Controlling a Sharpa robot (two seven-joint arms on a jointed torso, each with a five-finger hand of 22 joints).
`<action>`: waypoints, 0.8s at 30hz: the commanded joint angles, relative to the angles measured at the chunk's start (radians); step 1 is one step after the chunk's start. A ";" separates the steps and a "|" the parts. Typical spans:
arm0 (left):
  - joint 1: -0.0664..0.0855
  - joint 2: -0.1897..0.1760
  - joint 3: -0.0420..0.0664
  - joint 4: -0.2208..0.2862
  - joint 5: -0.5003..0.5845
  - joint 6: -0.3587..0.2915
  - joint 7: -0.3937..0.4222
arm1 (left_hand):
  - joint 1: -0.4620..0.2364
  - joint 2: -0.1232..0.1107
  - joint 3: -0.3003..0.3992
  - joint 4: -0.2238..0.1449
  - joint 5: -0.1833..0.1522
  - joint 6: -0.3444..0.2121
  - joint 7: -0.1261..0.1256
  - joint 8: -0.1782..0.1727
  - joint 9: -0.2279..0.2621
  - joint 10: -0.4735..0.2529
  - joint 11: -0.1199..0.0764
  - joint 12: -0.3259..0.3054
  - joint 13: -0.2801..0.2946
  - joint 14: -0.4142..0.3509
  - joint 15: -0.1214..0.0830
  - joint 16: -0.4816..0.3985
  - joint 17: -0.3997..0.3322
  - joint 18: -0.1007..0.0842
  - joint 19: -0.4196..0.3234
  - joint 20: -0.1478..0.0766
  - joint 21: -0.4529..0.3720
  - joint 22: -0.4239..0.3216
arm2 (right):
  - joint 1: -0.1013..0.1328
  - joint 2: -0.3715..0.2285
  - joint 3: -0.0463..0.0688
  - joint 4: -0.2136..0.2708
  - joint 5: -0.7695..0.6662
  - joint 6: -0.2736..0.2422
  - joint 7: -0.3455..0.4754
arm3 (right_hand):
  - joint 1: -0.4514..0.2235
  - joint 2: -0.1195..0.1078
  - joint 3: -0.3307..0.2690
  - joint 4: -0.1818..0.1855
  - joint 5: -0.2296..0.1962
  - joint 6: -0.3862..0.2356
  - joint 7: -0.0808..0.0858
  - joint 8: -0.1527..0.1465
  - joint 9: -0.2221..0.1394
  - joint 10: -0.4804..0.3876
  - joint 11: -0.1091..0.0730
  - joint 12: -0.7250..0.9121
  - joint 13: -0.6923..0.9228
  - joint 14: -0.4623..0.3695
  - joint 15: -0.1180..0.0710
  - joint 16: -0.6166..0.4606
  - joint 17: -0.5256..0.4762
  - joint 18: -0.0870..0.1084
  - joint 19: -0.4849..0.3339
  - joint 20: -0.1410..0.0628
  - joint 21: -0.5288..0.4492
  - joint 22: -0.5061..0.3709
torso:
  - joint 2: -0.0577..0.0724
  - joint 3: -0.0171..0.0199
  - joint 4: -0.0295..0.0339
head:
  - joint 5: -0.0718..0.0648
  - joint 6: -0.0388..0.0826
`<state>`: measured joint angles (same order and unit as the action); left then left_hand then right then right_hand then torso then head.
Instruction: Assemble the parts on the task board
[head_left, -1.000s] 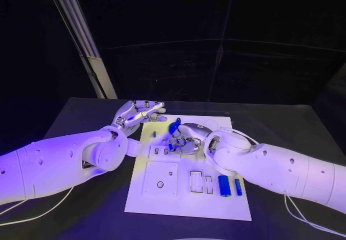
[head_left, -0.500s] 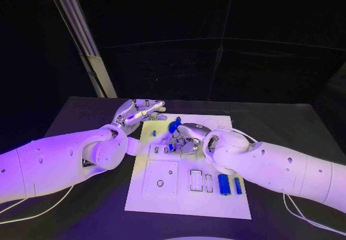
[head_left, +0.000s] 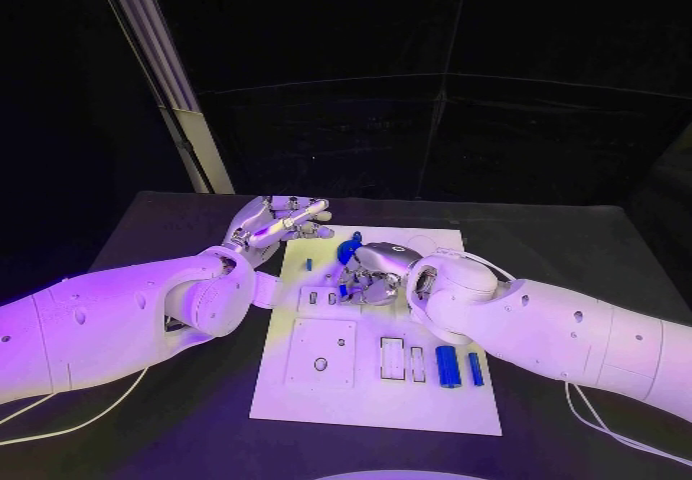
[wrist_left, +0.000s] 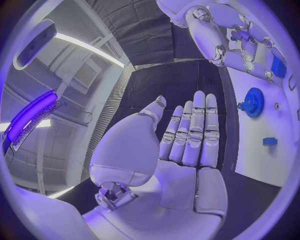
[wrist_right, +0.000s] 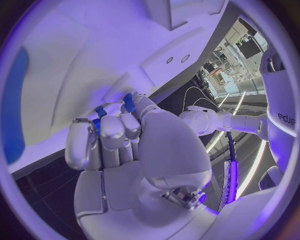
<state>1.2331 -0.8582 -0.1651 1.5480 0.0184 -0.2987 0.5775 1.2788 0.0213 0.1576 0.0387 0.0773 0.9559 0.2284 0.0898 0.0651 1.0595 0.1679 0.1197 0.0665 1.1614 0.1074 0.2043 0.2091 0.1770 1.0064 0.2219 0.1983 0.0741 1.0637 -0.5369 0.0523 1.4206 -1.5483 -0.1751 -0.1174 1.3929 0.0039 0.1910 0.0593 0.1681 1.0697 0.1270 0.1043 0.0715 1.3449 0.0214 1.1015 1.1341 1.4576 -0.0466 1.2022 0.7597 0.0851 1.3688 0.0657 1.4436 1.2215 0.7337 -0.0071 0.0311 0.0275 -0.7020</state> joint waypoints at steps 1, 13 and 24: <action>0.002 0.001 0.001 0.000 -0.004 0.012 0.006 | 0.001 0.011 0.003 -0.004 -0.004 -0.004 0.002 -0.006 0.000 -0.005 0.000 -0.004 -0.001 0.001 0.003 -0.006 0.001 0.007 0.010 0.000 -0.004 -0.001 | -0.003 -0.003 -0.005 -0.003 -0.026 0.063 -0.027 | -0.009 -0.004 0.009 -0.002 -0.004 0.032 -0.017 -0.001 -0.001 -0.008 0.001 -0.008 -0.004 -0.001 -0.004 -0.003 -0.004 -0.012 -0.001 -0.004 0.000 -0.003 | 0.000 0.0001 0.0000 | -0.001 -0.001; 0.002 0.002 0.001 -0.002 -0.004 0.012 0.005 | 0.001 0.011 0.003 -0.004 -0.004 -0.004 0.002 -0.006 0.000 -0.005 0.000 -0.004 -0.001 0.001 0.003 -0.006 0.001 0.007 0.010 0.000 -0.004 -0.001 | -0.003 -0.004 -0.005 0.008 -0.042 0.098 -0.039 | -0.026 -0.025 0.009 -0.002 -0.007 0.027 -0.013 -0.006 -0.002 -0.019 0.004 -0.027 -0.020 -0.004 -0.002 -0.010 -0.014 -0.011 -0.005 -0.002 -0.003 -0.009 | 0.002 -0.0002 0.0002 | -0.003 -0.001; 0.002 0.002 0.001 -0.002 -0.004 0.012 0.005 | 0.001 0.011 0.003 -0.004 -0.004 -0.004 0.002 -0.006 0.000 -0.005 0.000 -0.004 -0.001 0.001 0.003 -0.006 0.001 0.007 0.010 0.000 -0.004 -0.001 | -0.003 -0.005 -0.006 0.013 -0.053 0.081 -0.048 | -0.064 -0.055 -0.008 0.012 0.006 0.017 -0.009 -0.013 -0.004 -0.021 0.008 -0.035 -0.027 -0.003 0.001 -0.013 -0.017 -0.011 -0.006 0.000 -0.005 -0.010 | 0.003 -0.0003 0.0002 | -0.004 0.000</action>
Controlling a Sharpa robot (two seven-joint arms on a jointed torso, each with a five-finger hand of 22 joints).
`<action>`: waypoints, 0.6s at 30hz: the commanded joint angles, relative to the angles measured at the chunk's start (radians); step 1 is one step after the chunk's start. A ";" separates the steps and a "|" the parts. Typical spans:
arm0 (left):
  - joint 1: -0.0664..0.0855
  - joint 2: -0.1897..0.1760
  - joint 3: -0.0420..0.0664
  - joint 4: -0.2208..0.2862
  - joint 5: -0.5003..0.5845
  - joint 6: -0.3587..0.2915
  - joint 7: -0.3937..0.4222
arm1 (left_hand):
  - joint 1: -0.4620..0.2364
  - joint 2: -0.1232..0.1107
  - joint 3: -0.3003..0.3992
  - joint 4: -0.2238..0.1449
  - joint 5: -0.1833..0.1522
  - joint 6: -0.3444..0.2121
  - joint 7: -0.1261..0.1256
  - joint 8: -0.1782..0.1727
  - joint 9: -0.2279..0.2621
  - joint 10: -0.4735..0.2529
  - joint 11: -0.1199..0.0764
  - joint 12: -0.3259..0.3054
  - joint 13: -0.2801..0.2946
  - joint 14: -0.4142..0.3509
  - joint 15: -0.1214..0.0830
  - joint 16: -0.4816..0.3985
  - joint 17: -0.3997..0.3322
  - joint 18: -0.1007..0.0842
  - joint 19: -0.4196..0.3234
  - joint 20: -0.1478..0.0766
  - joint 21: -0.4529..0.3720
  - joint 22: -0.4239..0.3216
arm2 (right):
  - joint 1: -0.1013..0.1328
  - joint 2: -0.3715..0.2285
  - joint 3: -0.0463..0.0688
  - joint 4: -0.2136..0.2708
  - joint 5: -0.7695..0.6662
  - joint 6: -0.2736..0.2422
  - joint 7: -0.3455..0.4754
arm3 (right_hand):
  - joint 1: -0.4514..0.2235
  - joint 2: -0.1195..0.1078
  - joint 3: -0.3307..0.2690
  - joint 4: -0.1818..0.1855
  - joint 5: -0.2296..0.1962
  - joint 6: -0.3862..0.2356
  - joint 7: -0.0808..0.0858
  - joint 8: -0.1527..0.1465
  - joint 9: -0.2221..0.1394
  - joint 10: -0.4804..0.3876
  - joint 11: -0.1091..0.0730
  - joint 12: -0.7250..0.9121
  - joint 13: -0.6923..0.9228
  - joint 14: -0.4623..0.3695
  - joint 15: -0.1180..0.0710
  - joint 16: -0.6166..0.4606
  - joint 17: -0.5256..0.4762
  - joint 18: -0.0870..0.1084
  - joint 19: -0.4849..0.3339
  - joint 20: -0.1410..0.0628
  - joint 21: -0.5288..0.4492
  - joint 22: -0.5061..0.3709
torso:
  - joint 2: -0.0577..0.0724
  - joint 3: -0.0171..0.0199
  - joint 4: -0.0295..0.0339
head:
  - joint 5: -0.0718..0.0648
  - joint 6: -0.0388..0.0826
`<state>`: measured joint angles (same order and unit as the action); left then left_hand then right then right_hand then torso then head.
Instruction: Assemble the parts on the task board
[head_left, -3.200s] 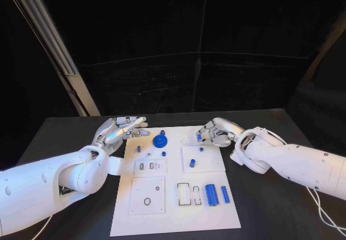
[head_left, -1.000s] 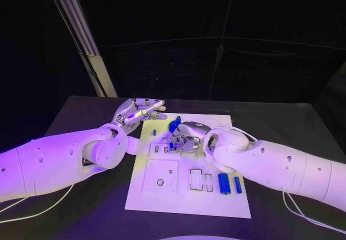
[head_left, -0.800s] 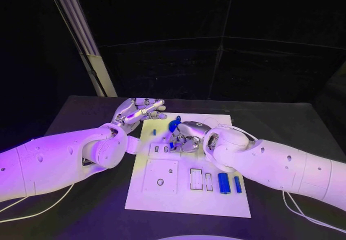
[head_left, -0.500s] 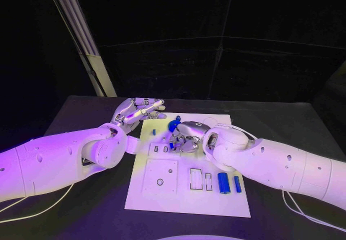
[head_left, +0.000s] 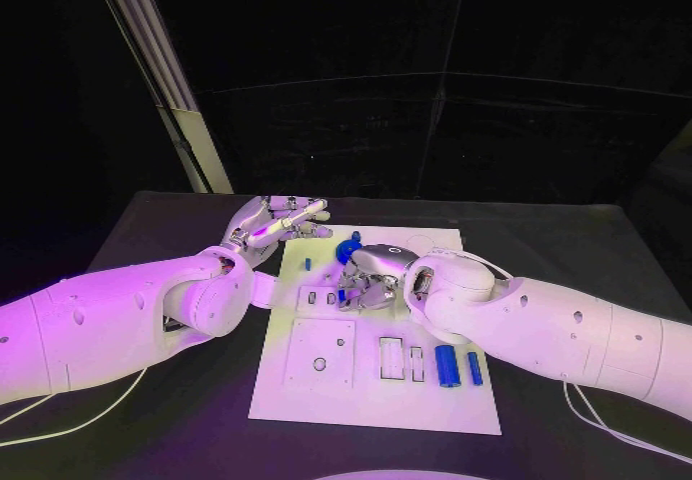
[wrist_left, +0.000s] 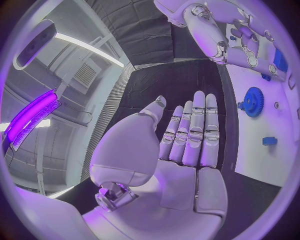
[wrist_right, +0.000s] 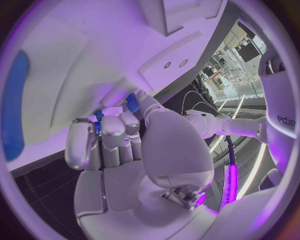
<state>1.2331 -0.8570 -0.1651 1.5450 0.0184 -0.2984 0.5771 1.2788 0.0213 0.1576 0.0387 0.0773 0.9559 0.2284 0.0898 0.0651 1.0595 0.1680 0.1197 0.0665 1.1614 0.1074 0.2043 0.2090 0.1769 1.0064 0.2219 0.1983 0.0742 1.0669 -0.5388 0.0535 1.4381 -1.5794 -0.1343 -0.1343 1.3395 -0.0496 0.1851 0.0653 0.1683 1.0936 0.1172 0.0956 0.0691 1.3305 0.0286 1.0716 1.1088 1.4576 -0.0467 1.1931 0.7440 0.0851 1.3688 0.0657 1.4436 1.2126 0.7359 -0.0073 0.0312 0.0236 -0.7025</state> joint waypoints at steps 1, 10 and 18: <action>0.002 0.001 0.001 0.001 -0.004 0.012 0.005 | 0.001 0.011 0.003 -0.004 -0.004 -0.004 0.002 -0.006 0.000 -0.005 0.000 -0.004 -0.001 0.001 0.003 -0.006 0.002 0.007 0.010 0.000 -0.004 -0.001 | -0.007 -0.003 -0.007 -0.004 -0.023 0.038 -0.032 | -0.012 -0.003 -0.002 0.007 0.006 -0.008 0.001 -0.005 -0.001 -0.007 0.001 -0.005 -0.002 -0.003 0.002 -0.004 -0.001 -0.011 -0.006 0.001 -0.005 -0.001 | 0.001 0.0000 0.0000 | -0.001 0.000; 0.002 0.001 0.001 0.000 -0.004 0.012 0.004 | 0.000 0.009 0.005 -0.006 -0.004 -0.005 0.003 -0.007 0.000 -0.006 0.001 -0.004 -0.001 0.000 0.004 -0.008 0.003 0.006 0.011 0.000 -0.006 -0.002 | -0.007 -0.003 -0.008 -0.004 -0.024 0.011 -0.032 | -0.022 -0.015 -0.008 0.011 0.007 -0.034 0.009 -0.020 -0.004 -0.022 0.007 -0.028 -0.022 -0.007 0.006 -0.013 -0.017 -0.010 -0.010 0.004 -0.008 -0.008 | 0.002 0.0005 -0.0001 | -0.002 0.001; 0.002 0.001 0.001 -0.002 -0.004 0.012 0.004 | 0.000 0.009 0.005 -0.006 -0.004 -0.005 0.003 -0.007 0.000 -0.006 0.001 -0.004 -0.001 0.000 0.004 -0.008 0.003 0.006 0.011 0.000 -0.006 -0.002 | -0.007 -0.003 -0.008 -0.001 -0.025 -0.039 -0.025 | -0.038 -0.031 -0.021 0.021 0.000 -0.064 0.016 -0.030 -0.004 -0.057 0.015 -0.085 -0.073 -0.011 0.012 -0.026 -0.037 -0.009 -0.014 0.010 -0.012 -0.015 | 0.002 0.0005 -0.0006 | -0.003 0.002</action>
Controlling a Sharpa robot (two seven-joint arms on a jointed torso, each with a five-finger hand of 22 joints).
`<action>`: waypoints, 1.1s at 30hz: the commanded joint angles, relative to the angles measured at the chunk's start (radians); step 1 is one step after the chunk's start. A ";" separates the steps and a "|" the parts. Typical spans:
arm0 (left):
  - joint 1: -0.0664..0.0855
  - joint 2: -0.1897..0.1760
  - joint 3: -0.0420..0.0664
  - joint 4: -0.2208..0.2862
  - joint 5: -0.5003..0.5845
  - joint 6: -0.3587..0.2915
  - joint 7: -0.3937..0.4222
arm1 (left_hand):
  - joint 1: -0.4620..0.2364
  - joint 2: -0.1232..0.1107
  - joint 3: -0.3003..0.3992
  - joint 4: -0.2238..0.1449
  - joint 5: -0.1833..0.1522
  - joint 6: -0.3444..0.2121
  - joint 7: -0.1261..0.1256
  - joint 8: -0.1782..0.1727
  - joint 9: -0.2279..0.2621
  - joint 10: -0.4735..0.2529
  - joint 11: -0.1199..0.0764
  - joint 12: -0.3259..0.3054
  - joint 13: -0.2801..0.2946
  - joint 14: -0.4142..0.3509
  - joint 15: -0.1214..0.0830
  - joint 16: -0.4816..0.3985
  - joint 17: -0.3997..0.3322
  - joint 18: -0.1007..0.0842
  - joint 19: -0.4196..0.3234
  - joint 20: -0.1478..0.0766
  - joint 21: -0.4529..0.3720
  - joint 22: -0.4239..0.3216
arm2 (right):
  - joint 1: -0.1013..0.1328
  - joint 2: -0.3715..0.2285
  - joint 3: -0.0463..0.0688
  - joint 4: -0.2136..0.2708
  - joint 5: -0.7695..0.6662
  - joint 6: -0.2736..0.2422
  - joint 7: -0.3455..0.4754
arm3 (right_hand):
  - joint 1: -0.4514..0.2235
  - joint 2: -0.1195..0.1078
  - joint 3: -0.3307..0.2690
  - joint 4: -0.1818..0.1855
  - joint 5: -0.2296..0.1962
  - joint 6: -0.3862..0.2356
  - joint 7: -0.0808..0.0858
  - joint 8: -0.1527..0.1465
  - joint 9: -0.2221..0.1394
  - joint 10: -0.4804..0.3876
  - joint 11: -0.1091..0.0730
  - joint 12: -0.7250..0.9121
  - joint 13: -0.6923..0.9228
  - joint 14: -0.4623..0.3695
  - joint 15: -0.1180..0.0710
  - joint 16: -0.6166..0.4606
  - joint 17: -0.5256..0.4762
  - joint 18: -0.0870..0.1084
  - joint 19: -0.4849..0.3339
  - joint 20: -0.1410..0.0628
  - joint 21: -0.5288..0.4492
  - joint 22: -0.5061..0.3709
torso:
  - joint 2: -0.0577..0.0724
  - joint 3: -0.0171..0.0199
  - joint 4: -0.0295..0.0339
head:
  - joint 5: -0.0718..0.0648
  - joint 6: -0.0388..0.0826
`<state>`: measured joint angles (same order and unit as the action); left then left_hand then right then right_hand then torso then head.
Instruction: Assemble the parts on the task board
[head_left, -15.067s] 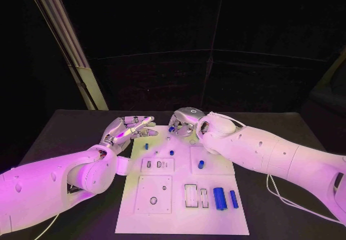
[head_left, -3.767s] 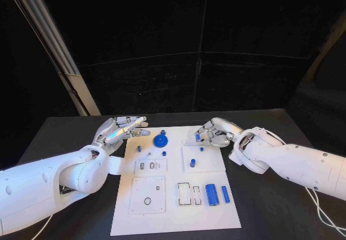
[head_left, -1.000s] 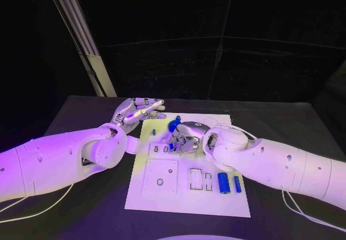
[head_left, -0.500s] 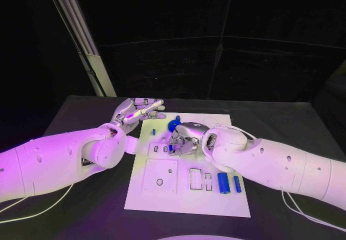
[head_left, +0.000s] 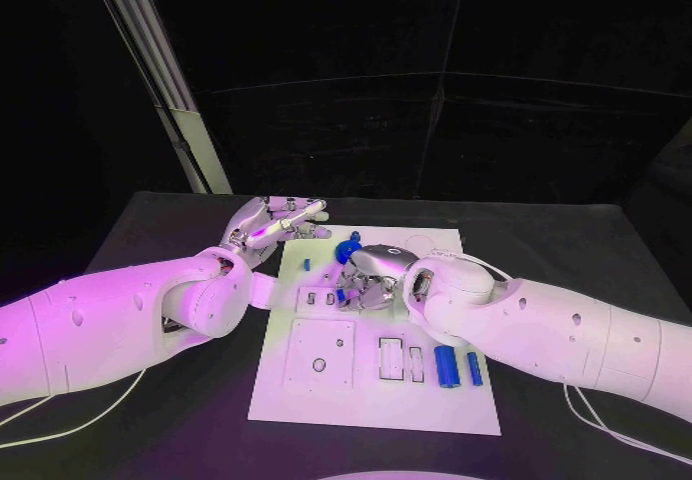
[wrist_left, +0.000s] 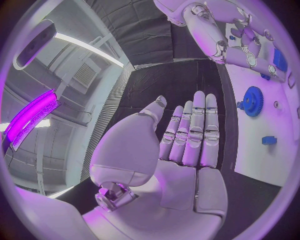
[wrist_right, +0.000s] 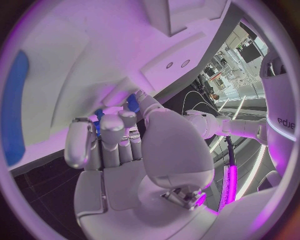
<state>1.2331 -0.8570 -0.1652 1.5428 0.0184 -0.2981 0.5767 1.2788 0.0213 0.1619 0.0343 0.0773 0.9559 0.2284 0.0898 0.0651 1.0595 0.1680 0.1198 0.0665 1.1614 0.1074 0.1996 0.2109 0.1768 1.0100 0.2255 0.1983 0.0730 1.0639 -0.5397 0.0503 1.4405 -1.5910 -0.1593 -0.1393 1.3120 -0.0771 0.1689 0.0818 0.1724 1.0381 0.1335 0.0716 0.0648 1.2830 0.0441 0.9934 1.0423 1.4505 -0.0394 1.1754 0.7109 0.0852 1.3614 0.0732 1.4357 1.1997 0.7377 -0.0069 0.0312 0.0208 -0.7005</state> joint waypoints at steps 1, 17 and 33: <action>0.002 0.001 0.001 0.000 -0.004 0.012 0.004 | 0.000 0.009 0.001 -0.002 -0.004 -0.005 0.003 -0.007 0.000 -0.006 0.001 -0.004 -0.001 0.000 0.004 -0.003 0.001 0.006 0.007 -0.003 -0.006 -0.001 | -0.004 -0.002 -0.005 -0.003 -0.013 -0.020 -0.019 | -0.015 -0.006 -0.008 0.007 -0.004 -0.011 0.000 -0.006 0.000 -0.011 0.000 -0.009 -0.010 -0.004 0.006 -0.010 -0.006 -0.008 -0.007 0.003 -0.004 -0.003 | 0.001 0.0001 -0.0006 | 0.000 0.000; 0.002 0.000 0.001 -0.004 -0.004 0.017 0.001 | -0.002 0.011 0.009 -0.007 -0.004 0.003 -0.003 -0.004 0.001 0.001 -0.004 -0.001 -0.001 0.007 0.000 -0.004 0.005 0.007 0.013 -0.005 -0.007 -0.001 | -0.008 -0.032 -0.004 0.039 0.008 -0.164 0.033 | -0.061 -0.041 -0.118 0.074 0.007 -0.080 0.013 -0.007 0.000 -0.047 0.012 -0.045 -0.058 -0.010 0.016 -0.039 -0.045 -0.006 -0.011 0.013 -0.011 -0.014 | 0.001 0.0013 -0.0002 | -0.002 0.002; 0.007 -0.028 0.001 -0.002 -0.245 0.091 -0.326 | -0.086 -0.039 0.042 0.022 -0.005 0.115 -0.103 0.022 0.011 0.290 -0.127 0.115 0.090 0.372 -0.139 0.891 0.803 -0.001 0.376 -0.151 0.267 0.138 | 0.031 -0.246 0.011 0.176 0.386 -0.133 0.301 | 0.034 0.001 -0.158 0.071 0.025 -0.091 0.015 0.004 0.003 -0.123 0.016 -0.147 -0.170 -0.072 0.019 -0.213 -0.293 0.027 -0.116 0.017 -0.101 -0.189 | -0.005 0.0018 -0.0034 | 0.004 0.012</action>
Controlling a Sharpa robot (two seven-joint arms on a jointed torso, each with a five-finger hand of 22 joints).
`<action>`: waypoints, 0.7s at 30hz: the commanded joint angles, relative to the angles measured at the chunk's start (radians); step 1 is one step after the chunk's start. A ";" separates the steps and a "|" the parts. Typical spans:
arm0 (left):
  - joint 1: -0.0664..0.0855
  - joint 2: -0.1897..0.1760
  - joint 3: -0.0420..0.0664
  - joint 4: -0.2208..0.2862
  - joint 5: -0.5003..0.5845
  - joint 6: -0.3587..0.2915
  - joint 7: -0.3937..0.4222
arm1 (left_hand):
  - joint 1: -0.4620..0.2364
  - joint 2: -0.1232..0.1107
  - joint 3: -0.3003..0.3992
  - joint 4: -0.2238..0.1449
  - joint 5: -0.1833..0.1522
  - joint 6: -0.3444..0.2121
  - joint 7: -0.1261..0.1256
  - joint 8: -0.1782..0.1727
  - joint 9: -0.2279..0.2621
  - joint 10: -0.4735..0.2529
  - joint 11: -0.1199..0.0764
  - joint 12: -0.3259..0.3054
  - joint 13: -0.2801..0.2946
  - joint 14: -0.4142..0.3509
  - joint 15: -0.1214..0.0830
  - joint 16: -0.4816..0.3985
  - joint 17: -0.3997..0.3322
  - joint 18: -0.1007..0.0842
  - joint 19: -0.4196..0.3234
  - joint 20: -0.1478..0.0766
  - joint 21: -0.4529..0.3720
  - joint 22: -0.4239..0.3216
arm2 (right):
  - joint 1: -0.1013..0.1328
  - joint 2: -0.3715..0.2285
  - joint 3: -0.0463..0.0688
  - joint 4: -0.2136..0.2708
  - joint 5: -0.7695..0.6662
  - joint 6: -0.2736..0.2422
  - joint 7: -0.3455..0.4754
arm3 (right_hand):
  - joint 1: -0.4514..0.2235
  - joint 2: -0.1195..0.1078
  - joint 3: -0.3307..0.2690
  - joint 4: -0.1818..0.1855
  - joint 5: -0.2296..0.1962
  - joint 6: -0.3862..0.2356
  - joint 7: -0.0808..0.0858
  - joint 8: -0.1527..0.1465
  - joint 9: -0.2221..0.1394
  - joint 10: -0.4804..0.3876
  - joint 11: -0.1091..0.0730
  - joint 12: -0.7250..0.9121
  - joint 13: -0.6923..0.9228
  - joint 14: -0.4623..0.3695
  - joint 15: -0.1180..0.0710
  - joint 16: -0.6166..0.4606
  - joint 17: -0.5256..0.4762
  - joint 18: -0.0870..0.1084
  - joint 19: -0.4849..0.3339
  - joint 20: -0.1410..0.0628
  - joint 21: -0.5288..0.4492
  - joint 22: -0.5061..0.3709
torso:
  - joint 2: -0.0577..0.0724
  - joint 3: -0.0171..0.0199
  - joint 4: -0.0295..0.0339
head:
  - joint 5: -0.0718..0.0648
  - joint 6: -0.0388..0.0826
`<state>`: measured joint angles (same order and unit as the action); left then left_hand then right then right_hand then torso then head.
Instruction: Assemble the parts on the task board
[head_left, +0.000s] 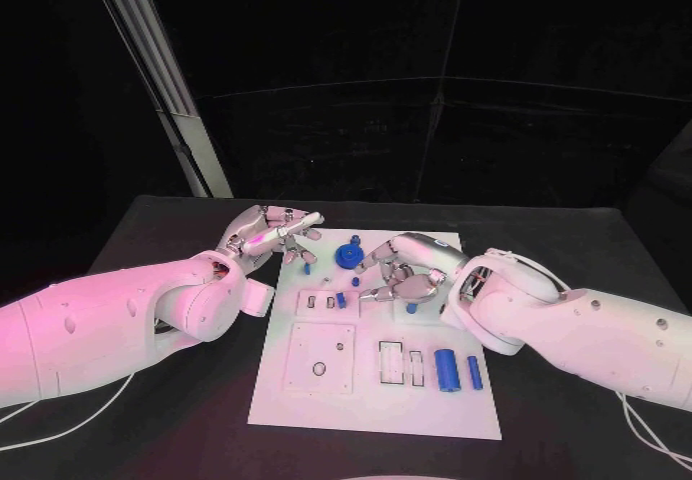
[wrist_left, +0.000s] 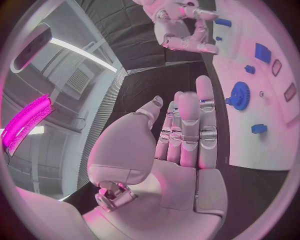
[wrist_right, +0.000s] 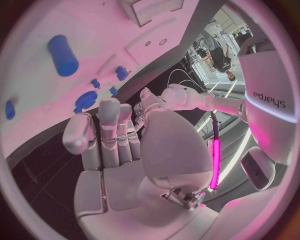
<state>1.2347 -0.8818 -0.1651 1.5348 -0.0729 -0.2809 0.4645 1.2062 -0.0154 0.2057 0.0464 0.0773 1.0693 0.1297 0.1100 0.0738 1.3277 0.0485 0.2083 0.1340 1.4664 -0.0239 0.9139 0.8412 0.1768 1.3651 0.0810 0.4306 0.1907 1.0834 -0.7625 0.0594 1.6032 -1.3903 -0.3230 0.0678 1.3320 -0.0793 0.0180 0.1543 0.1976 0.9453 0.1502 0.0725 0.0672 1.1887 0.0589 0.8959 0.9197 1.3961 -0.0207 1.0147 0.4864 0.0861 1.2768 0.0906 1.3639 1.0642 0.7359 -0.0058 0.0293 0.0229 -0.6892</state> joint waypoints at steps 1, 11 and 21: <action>0.008 -0.006 0.001 0.008 -0.191 0.096 -0.275 | -0.034 0.000 -0.011 0.028 -0.008 -0.008 -0.004 0.002 0.003 0.025 -0.004 0.051 0.043 0.071 -0.007 0.264 0.263 -0.001 0.028 -0.011 0.058 0.036 | 0.019 -0.038 0.002 0.017 0.221 0.033 0.100 | 0.020 0.008 -0.012 -0.001 0.001 0.000 0.000 0.003 0.001 -0.047 0.000 -0.084 -0.082 -0.024 0.000 -0.084 -0.101 0.031 -0.051 0.001 -0.053 -0.090 | -0.006 0.0011 -0.0028 | 0.004 0.000; 0.054 0.005 0.001 0.007 -0.549 0.294 -0.752 | -0.065 0.006 -0.152 0.230 -0.015 -0.089 -0.016 0.216 0.079 -0.193 -0.014 0.529 0.400 0.060 -0.019 0.529 0.549 -0.033 -0.005 -0.022 0.531 0.496 | 0.071 -0.164 0.011 0.007 0.533 -0.001 0.150 | 0.075 0.034 -0.026 0.004 0.011 -0.025 0.014 0.004 0.001 -0.142 0.017 -0.265 -0.269 -0.039 0.018 -0.288 -0.160 0.099 -0.257 0.013 -0.409 -0.563 | -0.028 0.0097 -0.0089 | 0.011 -0.007; 0.091 0.080 0.002 -0.036 -0.697 0.372 -0.959 | -0.073 0.047 -0.246 0.243 -0.017 -0.141 -0.054 0.453 0.210 -0.153 -0.047 0.840 0.658 0.087 -0.042 0.602 0.647 -0.063 0.034 -0.041 0.731 0.750 | 0.081 -0.184 0.014 -0.030 0.588 -0.010 0.174 | 0.085 0.036 -0.055 0.019 -0.004 -0.029 0.019 0.008 0.002 -0.135 0.023 -0.309 -0.354 -0.045 0.024 -0.367 -0.112 0.099 -0.216 0.019 -0.518 -0.638 | -0.037 0.0156 -0.0101 | 0.017 -0.015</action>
<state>1.3237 -0.8051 -0.1640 1.5031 -0.6699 0.0221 -0.3636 1.1351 0.0285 -0.0379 0.2898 0.0666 0.9338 0.0745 0.5596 0.2816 1.1711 -0.0001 1.0427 0.7870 1.4670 -0.0593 1.5149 1.3080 0.1302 1.3939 0.0388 1.1579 0.9356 1.1622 -0.9474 0.0724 1.5728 -0.8627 -0.3199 0.2056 1.4102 -0.0430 -0.0311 0.1733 0.1897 0.9206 0.1684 0.0774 0.0679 1.0484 0.0786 0.5905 0.5688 1.3489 0.0019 0.6507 0.3727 0.1713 1.0533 0.1107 0.8505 0.4289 0.7016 0.0075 0.0206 0.0376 -0.7032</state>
